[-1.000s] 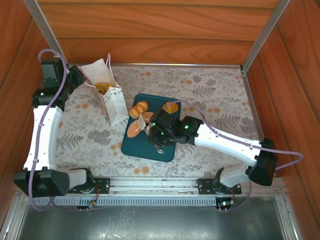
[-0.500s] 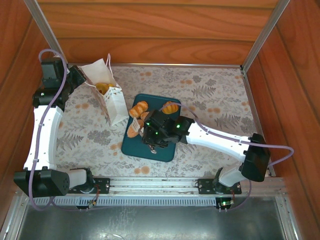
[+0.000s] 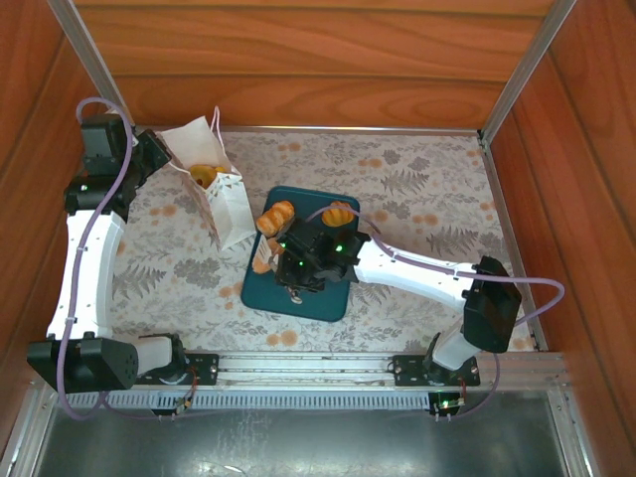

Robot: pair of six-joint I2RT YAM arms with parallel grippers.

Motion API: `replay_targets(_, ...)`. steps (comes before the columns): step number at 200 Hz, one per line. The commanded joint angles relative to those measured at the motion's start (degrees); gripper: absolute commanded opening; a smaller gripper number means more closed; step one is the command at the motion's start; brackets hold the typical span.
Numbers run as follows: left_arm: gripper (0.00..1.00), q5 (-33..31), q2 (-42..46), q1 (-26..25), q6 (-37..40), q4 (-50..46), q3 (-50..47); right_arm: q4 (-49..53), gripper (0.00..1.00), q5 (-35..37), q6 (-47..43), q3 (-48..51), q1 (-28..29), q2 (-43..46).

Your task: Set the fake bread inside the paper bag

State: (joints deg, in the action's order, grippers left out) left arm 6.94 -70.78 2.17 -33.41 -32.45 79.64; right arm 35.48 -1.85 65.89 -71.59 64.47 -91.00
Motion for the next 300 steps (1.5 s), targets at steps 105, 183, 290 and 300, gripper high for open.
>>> replay_targets(105,0.00,0.9,0.9,-0.4,-0.9,1.4,-0.9,-2.9,0.43,-2.1,-2.3,-0.9,-1.4,-1.9)
replay_targets(183,0.00,0.9,0.8,-0.5,-1.0,1.4,-0.7,-4.6,0.28,-1.6,-2.5,3.1,-1.4,3.5)
replay_targets(290,0.00,0.4,1.0,-0.4,-0.8,1.4,-0.7,-1.1,0.26,6.8,-11.0,-2.1,-1.4,14.8)
replay_targets(300,0.00,0.2,1.1,-0.4,-0.8,1.4,-0.6,-0.6,0.26,7.8,-13.5,-3.9,-1.4,15.0)
